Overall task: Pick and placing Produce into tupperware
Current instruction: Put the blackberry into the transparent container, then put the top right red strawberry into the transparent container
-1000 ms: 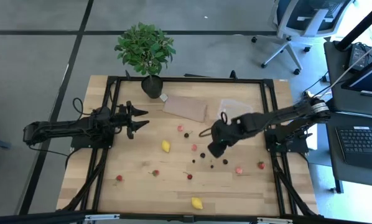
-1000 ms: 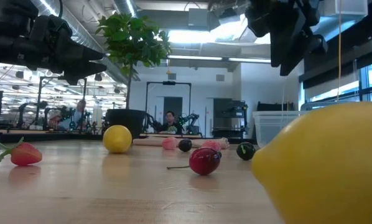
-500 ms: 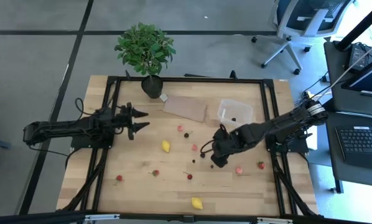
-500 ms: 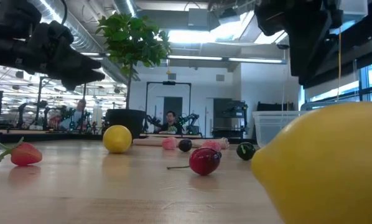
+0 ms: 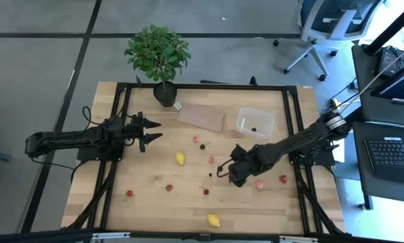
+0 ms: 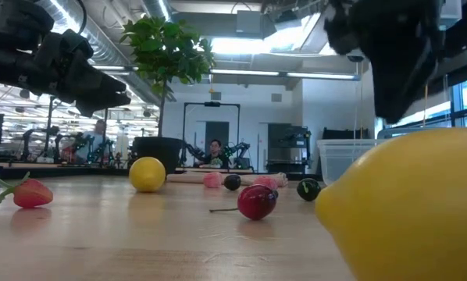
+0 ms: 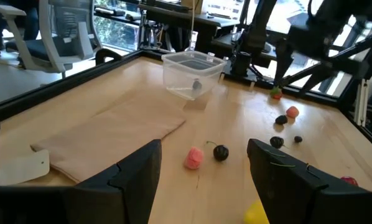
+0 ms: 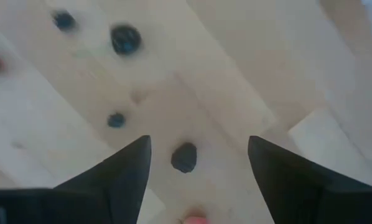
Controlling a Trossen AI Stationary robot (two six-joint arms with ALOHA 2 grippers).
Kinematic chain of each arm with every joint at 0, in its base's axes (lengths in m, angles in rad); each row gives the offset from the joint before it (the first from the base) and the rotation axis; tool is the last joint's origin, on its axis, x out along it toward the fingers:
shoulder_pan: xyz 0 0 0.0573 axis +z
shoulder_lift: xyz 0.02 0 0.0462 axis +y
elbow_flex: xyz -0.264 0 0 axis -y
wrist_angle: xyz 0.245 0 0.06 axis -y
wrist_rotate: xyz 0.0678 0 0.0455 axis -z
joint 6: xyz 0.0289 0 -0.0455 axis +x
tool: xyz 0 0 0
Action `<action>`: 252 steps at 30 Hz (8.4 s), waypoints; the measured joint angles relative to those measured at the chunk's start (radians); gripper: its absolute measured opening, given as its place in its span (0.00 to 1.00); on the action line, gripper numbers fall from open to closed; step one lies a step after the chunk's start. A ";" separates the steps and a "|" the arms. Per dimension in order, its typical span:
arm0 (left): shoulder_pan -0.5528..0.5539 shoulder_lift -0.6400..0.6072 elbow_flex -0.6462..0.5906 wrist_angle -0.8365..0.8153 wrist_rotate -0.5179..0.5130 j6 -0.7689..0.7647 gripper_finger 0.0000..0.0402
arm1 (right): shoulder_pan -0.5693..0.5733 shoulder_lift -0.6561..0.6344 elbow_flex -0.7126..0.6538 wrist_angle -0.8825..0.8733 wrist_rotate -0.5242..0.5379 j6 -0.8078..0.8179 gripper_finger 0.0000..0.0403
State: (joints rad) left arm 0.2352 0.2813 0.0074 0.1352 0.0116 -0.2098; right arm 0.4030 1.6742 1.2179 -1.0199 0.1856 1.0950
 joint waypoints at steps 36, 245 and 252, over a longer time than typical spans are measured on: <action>0.000 0.000 0.000 -0.001 0.001 -0.050 0.58 | 0.000 0.254 0.000 0.060 -0.217 0.134 0.64; 0.000 0.000 0.000 0.000 0.024 -0.206 0.58 | 0.189 -0.411 -0.239 -0.095 0.063 0.786 0.36; 0.000 0.000 0.000 0.000 0.023 -0.181 0.58 | -0.106 -0.413 0.034 -0.262 0.179 0.434 0.36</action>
State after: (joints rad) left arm 0.2352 0.2812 0.0074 0.1352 0.0349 -0.3907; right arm 0.2967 1.2614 1.2519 -1.2821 0.3646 1.5291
